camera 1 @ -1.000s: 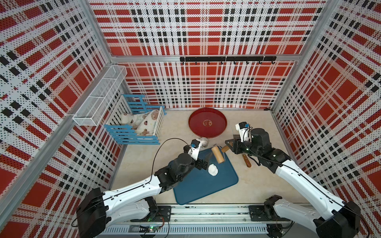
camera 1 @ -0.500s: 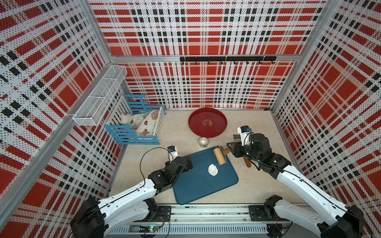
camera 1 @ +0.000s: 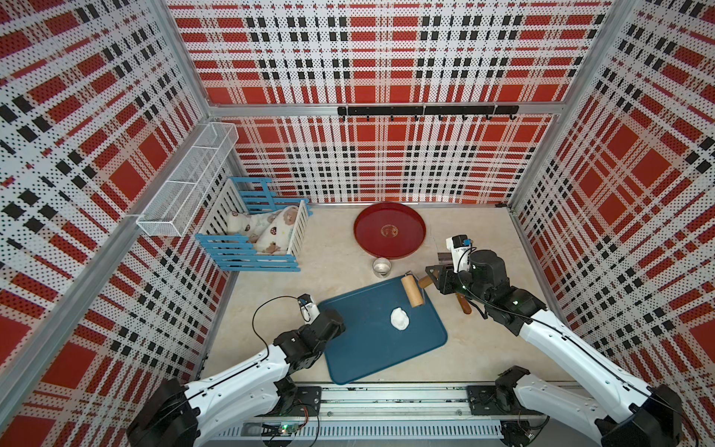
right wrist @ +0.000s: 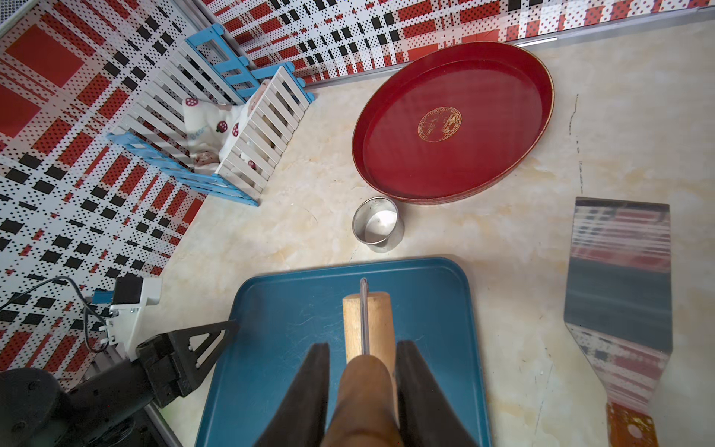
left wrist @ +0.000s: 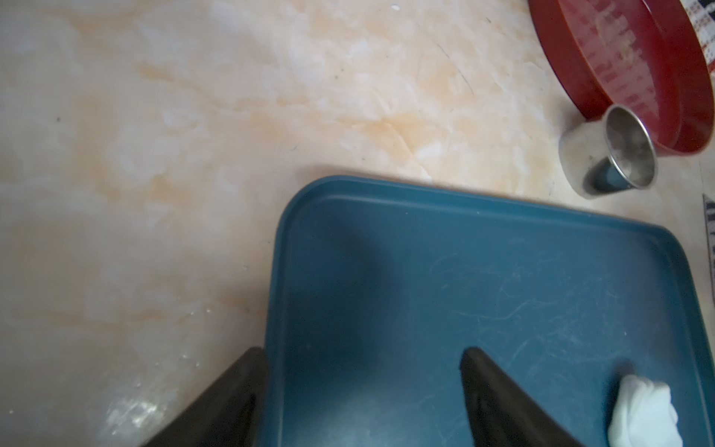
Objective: Roll out the dumpling wrappers from the dough
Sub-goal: Move the work surface to the center of the board.
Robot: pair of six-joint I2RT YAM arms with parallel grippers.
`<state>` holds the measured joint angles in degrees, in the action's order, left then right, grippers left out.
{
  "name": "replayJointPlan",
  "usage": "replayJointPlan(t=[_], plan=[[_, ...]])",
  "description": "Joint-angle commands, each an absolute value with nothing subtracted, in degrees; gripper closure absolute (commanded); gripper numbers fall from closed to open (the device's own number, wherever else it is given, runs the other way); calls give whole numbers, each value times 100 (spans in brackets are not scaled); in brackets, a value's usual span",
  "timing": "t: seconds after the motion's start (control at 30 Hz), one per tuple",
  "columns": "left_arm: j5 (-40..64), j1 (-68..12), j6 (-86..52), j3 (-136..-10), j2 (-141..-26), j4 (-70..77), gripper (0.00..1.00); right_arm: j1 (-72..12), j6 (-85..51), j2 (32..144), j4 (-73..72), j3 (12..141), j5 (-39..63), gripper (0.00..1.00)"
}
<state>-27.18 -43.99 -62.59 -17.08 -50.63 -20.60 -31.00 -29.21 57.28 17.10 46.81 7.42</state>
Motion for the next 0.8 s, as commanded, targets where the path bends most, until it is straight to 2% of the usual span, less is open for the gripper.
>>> replayJointPlan(t=[0.0, 0.13, 0.37, 0.67, 0.7, 0.77], plan=[[-2677, -4221, -6168, -1627, -4919, -2101, 31, -3135, -2909, 5686, 1327, 4759, 714, 100], [-2554, -4013, -6018, -1582, -4811, -2096, 35, -3130, -2917, 5649, 1347, 4741, 705, 100], [-2157, -3550, -5632, -1604, -4920, -2040, 52, -3130, -2922, 5607, 1370, 4745, 673, 100], [-1921, -3173, -5302, -1862, -5368, -2030, 54, -3133, -2905, 5539, 1395, 4762, 658, 100], [-1904, -3173, -5284, -1884, -5440, -2034, 56, -3130, -2896, 5515, 1397, 4757, 639, 100], [-1881, -3167, -5226, -1950, -5580, -2027, 67, -3131, -2884, 5500, 1397, 4742, 617, 100]])
